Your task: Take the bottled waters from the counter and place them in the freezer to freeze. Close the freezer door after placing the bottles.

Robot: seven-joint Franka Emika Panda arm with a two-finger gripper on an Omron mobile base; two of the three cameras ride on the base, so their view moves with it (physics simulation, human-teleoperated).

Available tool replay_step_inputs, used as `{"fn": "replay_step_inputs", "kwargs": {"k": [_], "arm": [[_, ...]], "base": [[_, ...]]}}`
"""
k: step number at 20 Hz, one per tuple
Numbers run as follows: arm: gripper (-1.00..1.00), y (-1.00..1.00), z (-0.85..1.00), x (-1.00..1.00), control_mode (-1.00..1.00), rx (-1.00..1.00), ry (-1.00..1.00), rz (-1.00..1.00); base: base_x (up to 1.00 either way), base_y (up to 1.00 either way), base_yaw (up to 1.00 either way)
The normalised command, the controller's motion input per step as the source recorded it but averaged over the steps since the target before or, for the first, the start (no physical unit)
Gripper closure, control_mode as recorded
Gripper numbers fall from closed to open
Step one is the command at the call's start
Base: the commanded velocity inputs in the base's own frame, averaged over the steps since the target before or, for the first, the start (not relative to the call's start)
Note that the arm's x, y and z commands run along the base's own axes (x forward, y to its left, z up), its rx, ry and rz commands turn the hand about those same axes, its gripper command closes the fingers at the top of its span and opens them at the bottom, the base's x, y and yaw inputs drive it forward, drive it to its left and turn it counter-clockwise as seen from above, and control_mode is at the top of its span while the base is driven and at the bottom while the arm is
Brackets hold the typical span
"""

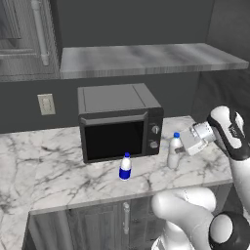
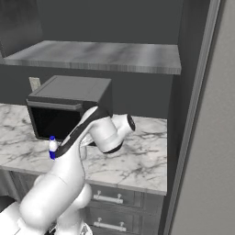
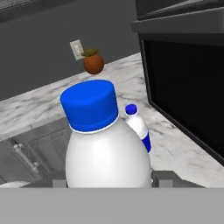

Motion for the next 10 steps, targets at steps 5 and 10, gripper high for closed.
{"fn": "replay_step_inputs", "kwargs": {"k": [5,10], "arm": [[1.0,0.05,0.94,-1.0,-1.0,0.0,0.0,-0.01],[1.0,0.12,0.98,-0.87,-1.0,0.0,0.0,0.0]], "base": [[0.0,0.0,0.0],[0.0,0.0,0.0]]}}
